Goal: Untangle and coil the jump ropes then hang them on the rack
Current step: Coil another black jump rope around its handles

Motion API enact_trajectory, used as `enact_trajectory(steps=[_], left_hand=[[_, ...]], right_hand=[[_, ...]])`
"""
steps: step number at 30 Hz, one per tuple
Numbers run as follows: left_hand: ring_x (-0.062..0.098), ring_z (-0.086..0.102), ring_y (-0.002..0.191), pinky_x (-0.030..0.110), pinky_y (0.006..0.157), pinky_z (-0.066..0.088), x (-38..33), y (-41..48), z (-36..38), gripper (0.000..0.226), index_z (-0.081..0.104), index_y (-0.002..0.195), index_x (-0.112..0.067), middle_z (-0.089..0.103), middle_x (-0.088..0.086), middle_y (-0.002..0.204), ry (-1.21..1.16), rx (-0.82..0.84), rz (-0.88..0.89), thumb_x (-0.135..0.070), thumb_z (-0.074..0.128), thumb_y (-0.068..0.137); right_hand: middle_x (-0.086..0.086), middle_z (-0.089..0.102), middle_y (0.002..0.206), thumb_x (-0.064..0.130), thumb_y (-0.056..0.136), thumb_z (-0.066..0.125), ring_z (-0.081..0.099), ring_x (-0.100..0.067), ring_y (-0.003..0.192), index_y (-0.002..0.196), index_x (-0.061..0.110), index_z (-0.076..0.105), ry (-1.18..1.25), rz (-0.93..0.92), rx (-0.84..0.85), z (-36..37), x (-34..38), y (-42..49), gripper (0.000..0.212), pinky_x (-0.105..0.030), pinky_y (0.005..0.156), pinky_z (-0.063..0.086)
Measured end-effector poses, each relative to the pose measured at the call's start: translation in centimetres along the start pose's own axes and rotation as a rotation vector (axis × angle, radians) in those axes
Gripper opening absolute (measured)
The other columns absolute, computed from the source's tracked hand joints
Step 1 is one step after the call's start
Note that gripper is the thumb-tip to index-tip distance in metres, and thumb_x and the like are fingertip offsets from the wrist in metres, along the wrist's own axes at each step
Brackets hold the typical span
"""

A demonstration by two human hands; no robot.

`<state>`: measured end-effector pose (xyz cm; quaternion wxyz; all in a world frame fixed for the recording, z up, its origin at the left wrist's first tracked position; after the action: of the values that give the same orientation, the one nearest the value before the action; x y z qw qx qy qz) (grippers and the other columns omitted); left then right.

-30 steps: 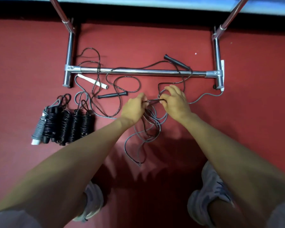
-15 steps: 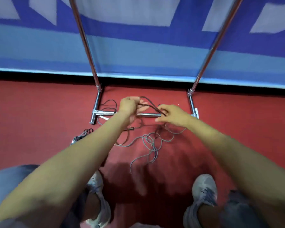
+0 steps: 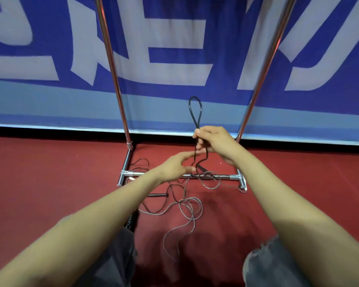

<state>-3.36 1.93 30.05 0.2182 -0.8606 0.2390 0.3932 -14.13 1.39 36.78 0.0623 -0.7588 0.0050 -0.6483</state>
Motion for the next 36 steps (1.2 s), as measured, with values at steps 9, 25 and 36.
enact_trajectory(steps=[9, 25, 36], left_hand=[[0.014, 0.052, 0.068, 0.028, 0.069, 0.047, 0.1, 1.7, 1.4, 0.010, 0.065, 0.086, -0.010, 0.057, 0.002, 0.073, -0.159, -0.012, 0.021, -0.020, 0.067, 0.090], [0.012, 0.064, 0.061, 0.026, 0.069, 0.059, -0.4, 0.4, -7.4, 0.021, 0.054, 0.078, -0.006, 0.057, 0.006, 0.074, -1.124, -0.539, -0.055, -0.008, 0.050, 0.099], [0.032, 0.059, 0.107, 0.040, 0.098, 0.046, 2.2, 1.2, -3.4, 0.046, 0.046, 0.122, 0.007, 0.056, 0.025, 0.121, -1.381, -0.421, -0.418, -0.034, 0.034, 0.104]], right_hand=[[-0.003, 0.053, 0.070, 0.020, 0.097, 0.055, 0.054, -0.011, 0.059, 0.091, 0.011, 0.067, 0.119, 0.070, -0.132, -1.0, -0.9, 1.9, 0.017, -0.026, 0.065, 0.059], [0.000, 0.070, 0.096, 0.038, 0.093, 0.059, 0.065, -0.011, 0.089, 0.098, 0.017, 0.068, -0.197, 0.128, 0.216, 1.7, -6.4, 1.3, 0.023, -0.033, 0.092, 0.049], [0.001, 0.063, 0.066, 0.018, 0.098, 0.049, 0.057, -0.002, 0.053, 0.077, 0.014, 0.059, -0.529, 0.062, -0.034, -1.2, -3.5, 2.4, 0.023, -0.017, 0.058, 0.043]])
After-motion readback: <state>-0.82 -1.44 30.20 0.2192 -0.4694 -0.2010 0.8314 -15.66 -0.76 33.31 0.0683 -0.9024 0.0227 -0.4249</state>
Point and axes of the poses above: each hand's wrist, its own y-axis towards the middle knuckle, its own z-axis out of the palm, x = y × z, the point moved 8 cm from there along y, towards the middle knuckle
